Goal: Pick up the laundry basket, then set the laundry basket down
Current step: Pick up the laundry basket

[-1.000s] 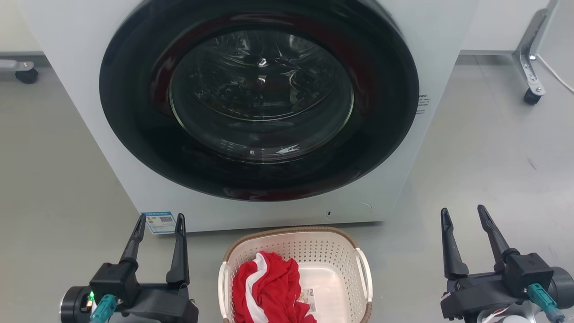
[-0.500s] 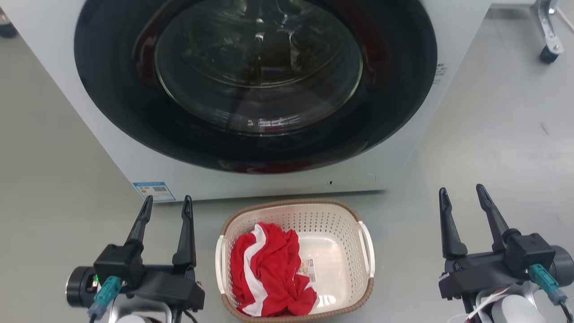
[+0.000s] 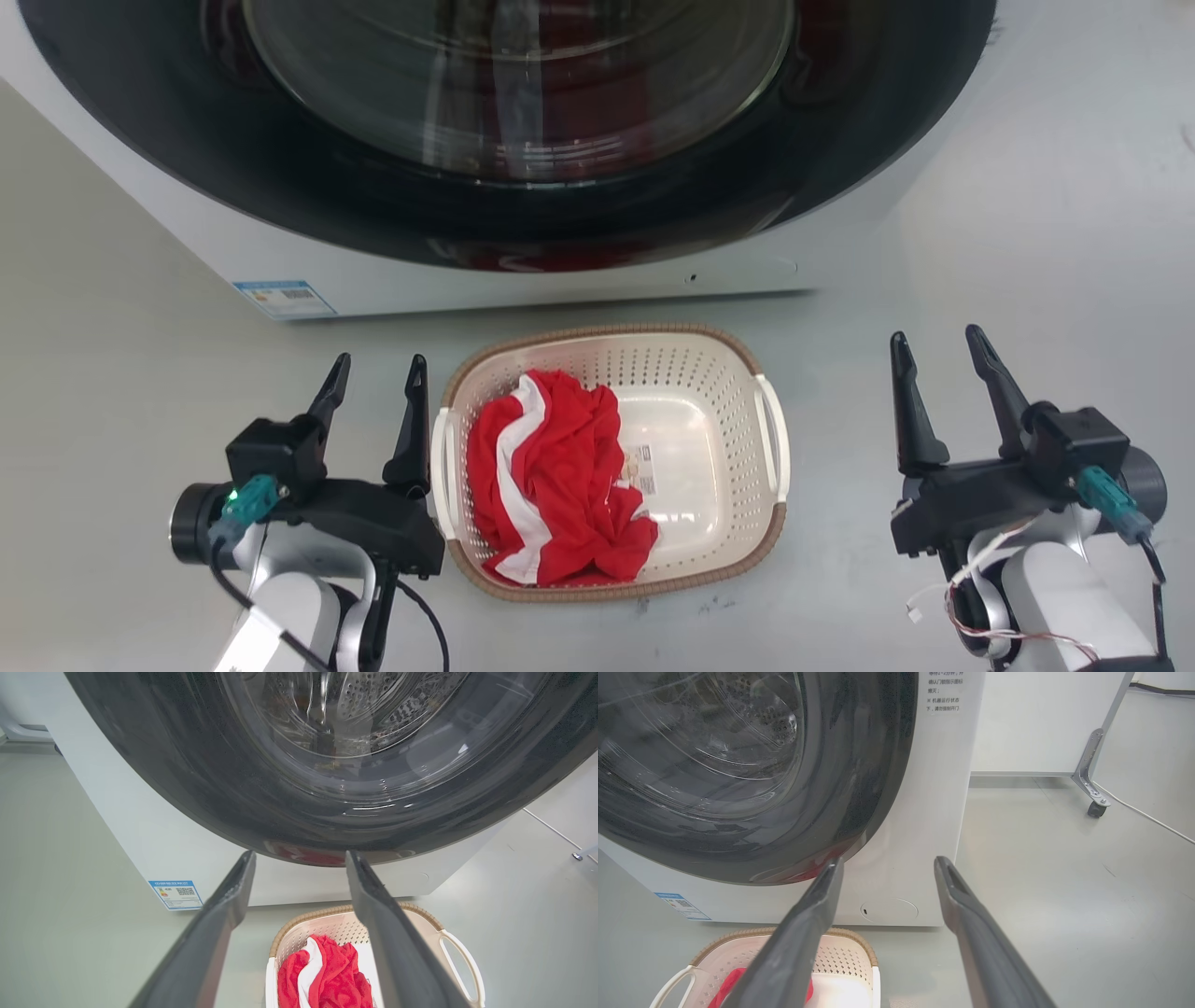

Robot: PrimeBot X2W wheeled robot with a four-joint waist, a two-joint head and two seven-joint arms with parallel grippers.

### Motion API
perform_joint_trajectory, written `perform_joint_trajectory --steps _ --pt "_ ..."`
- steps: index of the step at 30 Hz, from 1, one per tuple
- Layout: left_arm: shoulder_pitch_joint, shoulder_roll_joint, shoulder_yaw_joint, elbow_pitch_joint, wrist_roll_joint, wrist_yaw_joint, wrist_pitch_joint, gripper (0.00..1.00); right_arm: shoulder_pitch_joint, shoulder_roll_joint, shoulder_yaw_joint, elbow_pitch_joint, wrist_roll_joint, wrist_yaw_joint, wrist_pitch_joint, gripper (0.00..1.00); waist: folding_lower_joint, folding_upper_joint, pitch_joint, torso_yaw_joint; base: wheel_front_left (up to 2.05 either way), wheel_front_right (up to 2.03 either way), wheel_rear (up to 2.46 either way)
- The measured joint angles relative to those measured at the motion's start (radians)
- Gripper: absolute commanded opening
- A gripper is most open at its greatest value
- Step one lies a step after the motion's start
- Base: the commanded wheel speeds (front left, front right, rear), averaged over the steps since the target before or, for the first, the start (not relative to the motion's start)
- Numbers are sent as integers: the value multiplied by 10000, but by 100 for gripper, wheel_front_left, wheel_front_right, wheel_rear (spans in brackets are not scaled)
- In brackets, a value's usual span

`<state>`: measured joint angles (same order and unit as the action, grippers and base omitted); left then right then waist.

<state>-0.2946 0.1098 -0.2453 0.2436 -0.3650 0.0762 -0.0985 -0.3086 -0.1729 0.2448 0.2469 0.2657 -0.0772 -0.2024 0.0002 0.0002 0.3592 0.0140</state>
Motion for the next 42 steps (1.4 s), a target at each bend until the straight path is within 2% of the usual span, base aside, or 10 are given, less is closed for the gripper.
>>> perform_joint_trajectory --steps 9,24,42 --pt "-1252 -155 4 1569 -376 -253 723 100 -1285 159 251 961 -23 173 355 100 -1 0 1254 10 0 0 0" --pt "-3975 -194 -17 4006 -782 -1131 1858 100 -4004 351 729 2926 -334 514 984 100 0 1 3499 90 0 0 0" --pt "-4667 -201 -82 6125 -1032 -1574 1937 100 -4634 654 1064 4957 -374 775 1045 100 -2 0 5021 166 0 0 0"
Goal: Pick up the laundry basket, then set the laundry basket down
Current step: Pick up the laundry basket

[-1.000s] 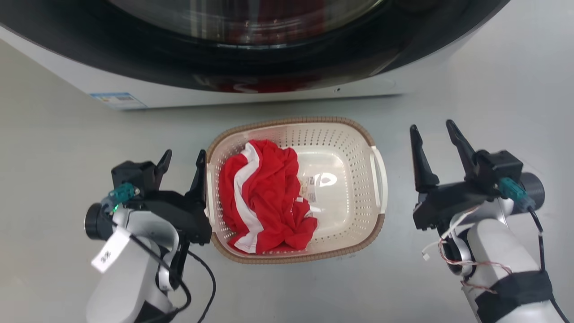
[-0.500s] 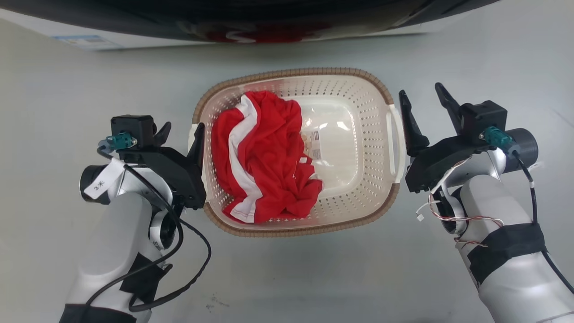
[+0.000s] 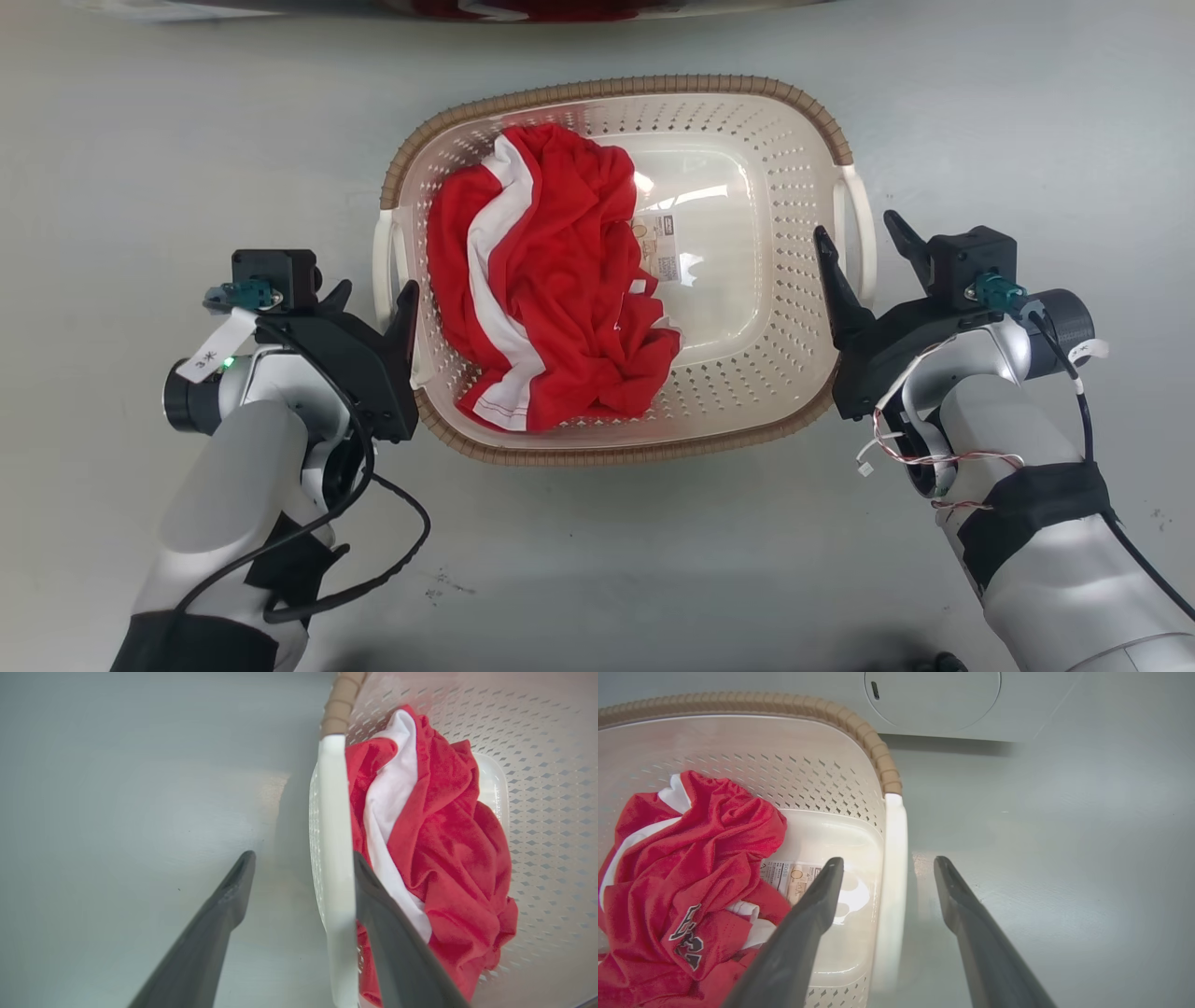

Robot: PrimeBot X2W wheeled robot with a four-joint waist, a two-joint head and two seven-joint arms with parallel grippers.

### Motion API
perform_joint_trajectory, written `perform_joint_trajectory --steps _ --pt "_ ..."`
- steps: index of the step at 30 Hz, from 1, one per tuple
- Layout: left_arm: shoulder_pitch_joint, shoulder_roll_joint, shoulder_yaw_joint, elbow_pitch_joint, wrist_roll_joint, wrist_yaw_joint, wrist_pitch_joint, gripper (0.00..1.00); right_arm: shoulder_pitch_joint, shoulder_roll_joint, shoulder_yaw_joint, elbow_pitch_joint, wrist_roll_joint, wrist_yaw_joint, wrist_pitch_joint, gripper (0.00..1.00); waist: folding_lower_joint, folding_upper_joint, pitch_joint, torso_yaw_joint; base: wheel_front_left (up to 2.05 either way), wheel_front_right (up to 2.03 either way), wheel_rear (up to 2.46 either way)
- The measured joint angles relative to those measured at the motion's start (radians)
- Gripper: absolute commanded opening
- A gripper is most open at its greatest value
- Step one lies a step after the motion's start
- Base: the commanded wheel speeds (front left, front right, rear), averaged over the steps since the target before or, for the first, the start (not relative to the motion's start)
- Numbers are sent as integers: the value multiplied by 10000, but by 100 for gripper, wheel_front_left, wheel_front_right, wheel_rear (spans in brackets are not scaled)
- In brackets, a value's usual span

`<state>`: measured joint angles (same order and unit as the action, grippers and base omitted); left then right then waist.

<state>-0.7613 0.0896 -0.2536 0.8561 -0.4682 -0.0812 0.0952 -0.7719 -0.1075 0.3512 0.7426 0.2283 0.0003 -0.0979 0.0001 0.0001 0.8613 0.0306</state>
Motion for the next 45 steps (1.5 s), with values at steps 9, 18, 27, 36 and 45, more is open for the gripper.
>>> perform_joint_trajectory --steps 9,18,27,36,45 --pt "-600 -38 -140 723 -46 -257 -94 0 -387 92 113 742 15 211 -104 0 0 0 258 61 0 0 0" --pt "-956 -276 -251 1340 -111 -343 -192 0 -722 180 117 1371 163 441 -280 0 -1 -2 222 118 0 0 0" --pt "-1005 -418 -362 2107 -196 -422 -263 0 -782 274 169 2199 291 708 -280 0 0 -1 -167 95 0 0 0" --pt "-1004 -525 -405 2786 -407 -510 -67 0 -803 383 274 3037 456 961 -163 0 -1 -1 -838 12 0 0 0" --pt "-1004 -663 -403 3382 -796 -520 454 0 -799 479 328 3831 798 1118 205 0 -1 -1 -1739 -39 0 0 0"
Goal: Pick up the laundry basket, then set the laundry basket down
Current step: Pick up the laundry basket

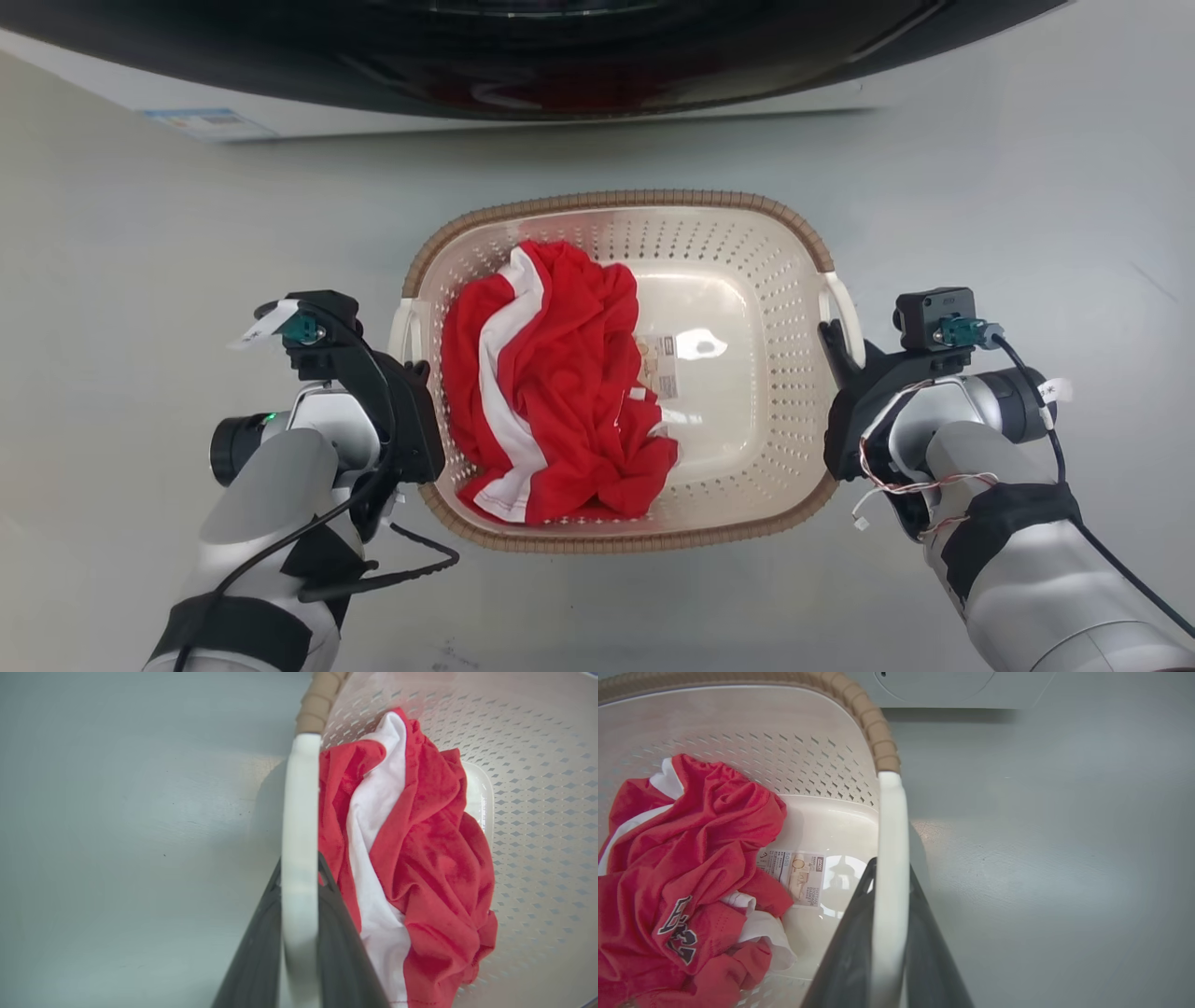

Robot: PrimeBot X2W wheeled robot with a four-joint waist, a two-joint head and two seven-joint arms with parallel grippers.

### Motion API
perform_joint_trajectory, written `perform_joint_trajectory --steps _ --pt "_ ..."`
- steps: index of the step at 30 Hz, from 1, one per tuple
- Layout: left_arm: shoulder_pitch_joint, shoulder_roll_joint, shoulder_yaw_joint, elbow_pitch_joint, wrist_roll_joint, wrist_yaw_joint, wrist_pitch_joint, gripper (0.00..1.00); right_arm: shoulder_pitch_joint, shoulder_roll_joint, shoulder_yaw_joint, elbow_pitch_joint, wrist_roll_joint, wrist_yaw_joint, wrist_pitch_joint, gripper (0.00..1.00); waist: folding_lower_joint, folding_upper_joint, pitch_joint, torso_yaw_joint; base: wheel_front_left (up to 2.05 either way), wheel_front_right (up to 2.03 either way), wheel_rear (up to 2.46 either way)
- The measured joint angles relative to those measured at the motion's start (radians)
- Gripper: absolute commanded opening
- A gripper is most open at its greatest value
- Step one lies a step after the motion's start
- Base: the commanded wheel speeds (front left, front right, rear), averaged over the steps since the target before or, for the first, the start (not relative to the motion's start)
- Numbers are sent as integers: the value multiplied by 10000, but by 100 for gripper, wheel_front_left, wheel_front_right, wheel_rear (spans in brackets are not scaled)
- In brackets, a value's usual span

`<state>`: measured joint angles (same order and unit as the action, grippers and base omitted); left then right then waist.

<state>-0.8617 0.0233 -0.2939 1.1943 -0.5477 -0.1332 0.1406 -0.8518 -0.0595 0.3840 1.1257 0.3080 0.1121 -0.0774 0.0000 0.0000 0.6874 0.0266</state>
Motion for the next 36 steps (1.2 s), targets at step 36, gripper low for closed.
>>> perform_joint_trajectory --steps 36 --pt "739 15 -194 759 -940 -2 2759 0 804 297 546 1170 1344 199 2159 0 -2 -1 -4404 73 0 0 0"
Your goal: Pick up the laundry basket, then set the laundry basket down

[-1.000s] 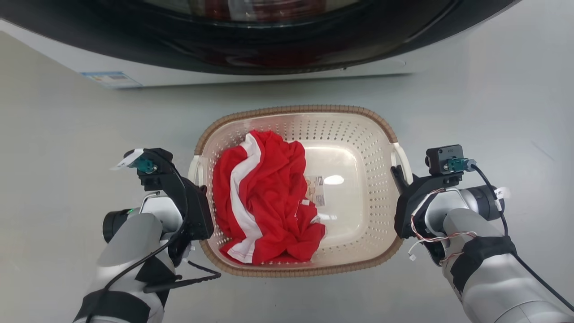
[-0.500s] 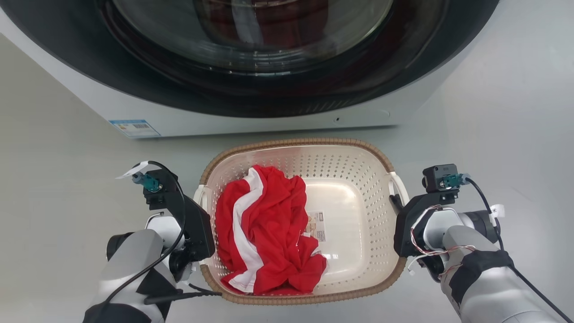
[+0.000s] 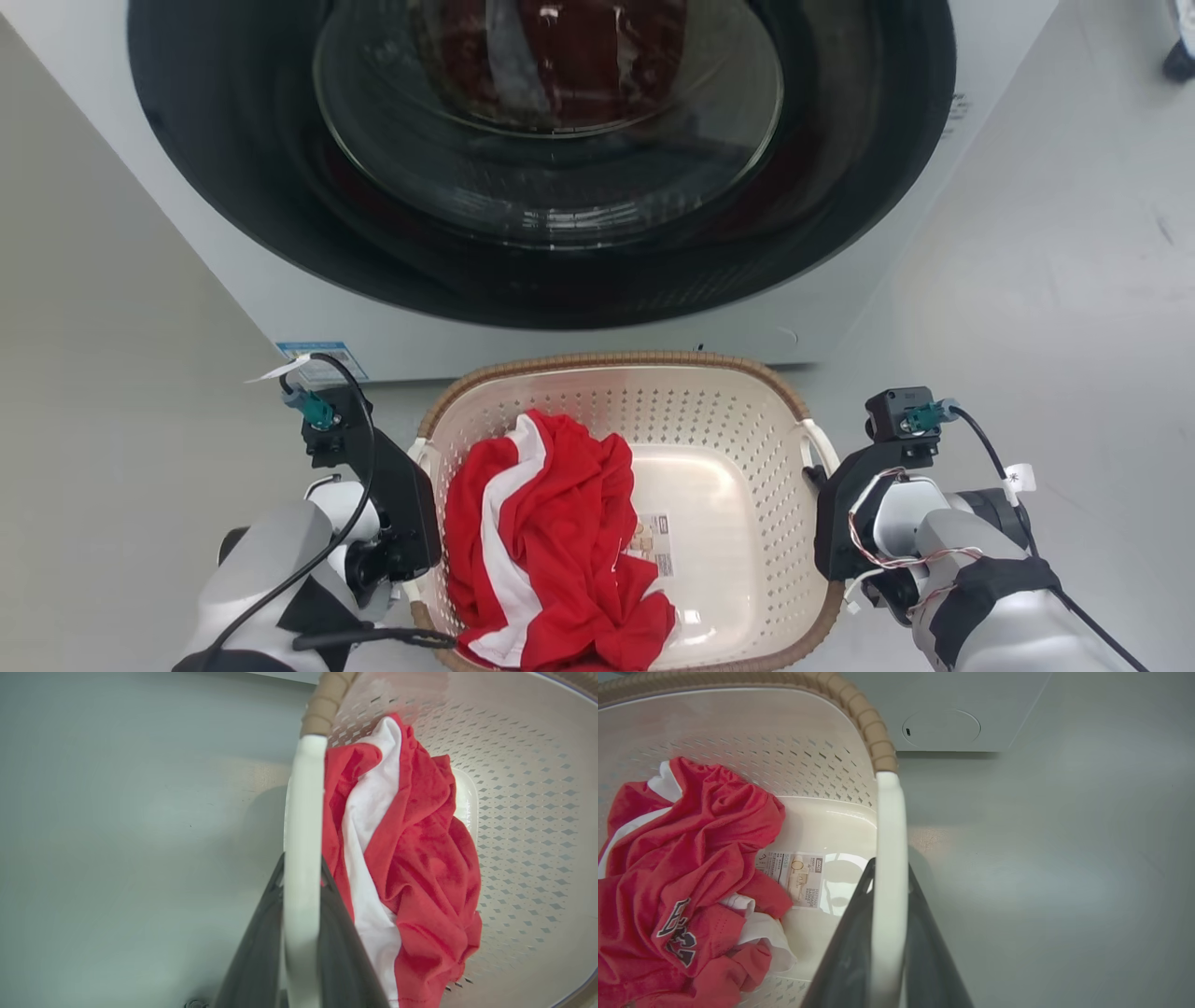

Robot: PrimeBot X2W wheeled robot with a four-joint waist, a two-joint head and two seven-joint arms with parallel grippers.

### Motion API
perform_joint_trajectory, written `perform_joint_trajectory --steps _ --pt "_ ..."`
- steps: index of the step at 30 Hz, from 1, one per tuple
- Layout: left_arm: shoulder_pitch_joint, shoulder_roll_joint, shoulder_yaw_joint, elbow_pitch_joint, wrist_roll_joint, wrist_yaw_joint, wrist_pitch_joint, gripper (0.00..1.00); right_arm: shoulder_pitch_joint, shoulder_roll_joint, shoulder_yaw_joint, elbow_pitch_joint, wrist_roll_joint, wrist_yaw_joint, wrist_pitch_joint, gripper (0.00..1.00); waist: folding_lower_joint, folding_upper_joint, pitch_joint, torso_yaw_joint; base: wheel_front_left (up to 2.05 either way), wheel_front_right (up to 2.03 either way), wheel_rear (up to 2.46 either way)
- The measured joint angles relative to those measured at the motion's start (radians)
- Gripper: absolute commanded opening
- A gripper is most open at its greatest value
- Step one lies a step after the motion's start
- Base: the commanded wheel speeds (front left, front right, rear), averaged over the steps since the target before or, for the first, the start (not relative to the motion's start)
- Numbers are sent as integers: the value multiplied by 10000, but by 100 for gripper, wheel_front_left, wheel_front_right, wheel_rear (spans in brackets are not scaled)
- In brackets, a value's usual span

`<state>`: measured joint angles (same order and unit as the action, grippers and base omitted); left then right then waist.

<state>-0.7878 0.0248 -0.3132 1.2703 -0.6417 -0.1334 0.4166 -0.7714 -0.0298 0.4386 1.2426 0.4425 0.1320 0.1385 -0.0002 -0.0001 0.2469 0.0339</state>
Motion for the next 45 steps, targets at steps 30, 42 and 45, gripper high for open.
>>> perform_joint_trajectory --steps 30,42,45 --pt "772 196 -134 115 -541 0 1290 0 694 46 614 -167 1402 0 1480 0 2 0 -2348 -2 0 0 0" --pt "868 211 -171 119 -614 0 1335 0 695 58 683 -56 1576 0 1699 0 2 2 -2429 -105 0 0 0" --pt "923 211 -182 119 -617 0 1335 0 694 59 709 -42 1605 0 1762 0 2 2 -2439 -119 0 0 0"
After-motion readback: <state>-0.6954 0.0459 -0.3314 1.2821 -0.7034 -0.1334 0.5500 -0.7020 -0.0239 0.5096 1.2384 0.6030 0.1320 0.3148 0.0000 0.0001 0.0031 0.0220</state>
